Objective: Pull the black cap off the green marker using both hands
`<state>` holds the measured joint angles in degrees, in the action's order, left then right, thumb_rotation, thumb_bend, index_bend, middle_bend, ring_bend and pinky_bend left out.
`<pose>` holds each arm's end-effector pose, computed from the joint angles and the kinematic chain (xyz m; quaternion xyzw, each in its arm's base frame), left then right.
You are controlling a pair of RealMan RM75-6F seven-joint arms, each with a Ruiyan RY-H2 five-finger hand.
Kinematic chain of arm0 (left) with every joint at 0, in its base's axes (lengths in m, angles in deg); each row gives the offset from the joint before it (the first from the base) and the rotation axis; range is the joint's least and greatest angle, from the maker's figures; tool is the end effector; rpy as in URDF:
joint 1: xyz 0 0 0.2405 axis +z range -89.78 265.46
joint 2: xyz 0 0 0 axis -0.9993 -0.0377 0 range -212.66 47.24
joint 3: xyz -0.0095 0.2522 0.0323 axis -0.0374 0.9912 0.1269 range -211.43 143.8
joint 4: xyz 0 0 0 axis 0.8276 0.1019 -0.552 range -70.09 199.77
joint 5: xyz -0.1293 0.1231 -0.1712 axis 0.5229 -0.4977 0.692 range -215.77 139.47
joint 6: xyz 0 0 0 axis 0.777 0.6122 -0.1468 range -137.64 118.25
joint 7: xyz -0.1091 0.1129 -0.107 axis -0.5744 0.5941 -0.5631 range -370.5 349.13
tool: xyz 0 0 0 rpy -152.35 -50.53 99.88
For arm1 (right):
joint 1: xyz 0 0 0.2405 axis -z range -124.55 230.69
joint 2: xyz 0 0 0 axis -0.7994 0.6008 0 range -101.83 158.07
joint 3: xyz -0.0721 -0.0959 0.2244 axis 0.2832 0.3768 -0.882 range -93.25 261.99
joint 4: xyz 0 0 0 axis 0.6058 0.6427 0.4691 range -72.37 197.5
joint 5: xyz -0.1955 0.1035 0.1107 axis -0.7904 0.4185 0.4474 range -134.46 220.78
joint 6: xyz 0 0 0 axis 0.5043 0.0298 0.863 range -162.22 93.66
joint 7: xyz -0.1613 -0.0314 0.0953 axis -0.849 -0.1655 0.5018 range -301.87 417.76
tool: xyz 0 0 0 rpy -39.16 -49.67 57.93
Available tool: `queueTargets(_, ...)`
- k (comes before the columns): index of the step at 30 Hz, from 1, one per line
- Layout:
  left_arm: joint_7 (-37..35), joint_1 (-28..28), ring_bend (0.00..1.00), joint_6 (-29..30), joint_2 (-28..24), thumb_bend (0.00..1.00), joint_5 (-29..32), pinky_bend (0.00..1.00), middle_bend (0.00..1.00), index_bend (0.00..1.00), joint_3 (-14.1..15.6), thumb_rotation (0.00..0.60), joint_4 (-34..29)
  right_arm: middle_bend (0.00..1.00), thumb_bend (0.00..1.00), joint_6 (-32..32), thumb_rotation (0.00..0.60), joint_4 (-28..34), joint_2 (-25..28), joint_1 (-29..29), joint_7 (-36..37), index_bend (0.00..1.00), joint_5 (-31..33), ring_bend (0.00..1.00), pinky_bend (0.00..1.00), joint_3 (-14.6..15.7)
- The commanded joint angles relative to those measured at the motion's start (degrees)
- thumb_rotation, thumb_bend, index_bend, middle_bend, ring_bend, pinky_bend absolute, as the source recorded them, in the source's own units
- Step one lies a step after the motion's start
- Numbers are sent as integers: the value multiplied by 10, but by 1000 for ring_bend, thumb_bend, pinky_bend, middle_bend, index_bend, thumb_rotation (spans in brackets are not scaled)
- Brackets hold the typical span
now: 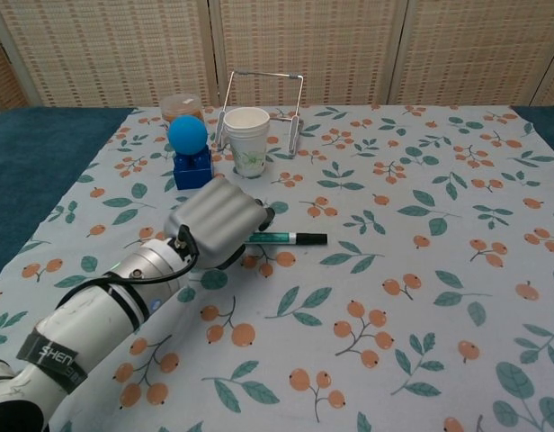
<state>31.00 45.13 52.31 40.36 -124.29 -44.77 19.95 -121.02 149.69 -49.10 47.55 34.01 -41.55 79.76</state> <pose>-0.0897 0.3658 -0.1950 -0.8040 -0.0671 -0.3154 0.4996 -0.3095 -0.2398 0.0685 0.6244 -0.2934 0.3143 0.6521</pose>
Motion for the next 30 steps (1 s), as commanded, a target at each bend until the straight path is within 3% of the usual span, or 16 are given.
queueTargets(1,-1,-4,768,0,5,443,1,985,399,386,4,600,8,0,187,-1,600,0,0,1,0,0,0,0,0,-1)
queueTargets(7,-3,-11,769,5,18,444,1,986,435,412,9,600,31,0,187,0,600,2,2,1,1,0,3,0,0,-1)
queueTargets(18,-46,-16,793,45,26,440,-18,1000,703,644,26,600,61,0,187,1,600,-5,-6,-2,2,0,-9,0,0,5)
queueTargets(26,-71,-17,825,70,26,452,-19,1000,950,870,22,600,49,0,186,46,600,-56,-97,-59,17,9,-37,0,0,-9)
queueTargets(28,-65,-17,829,78,23,454,-17,1000,973,891,18,600,36,0,187,70,600,-75,-133,-84,3,55,-39,0,0,-16)
queueTargets(30,-59,-15,832,81,20,454,-13,1000,983,898,14,600,24,0,187,88,600,-89,-164,-103,-2,162,-41,0,0,-19)
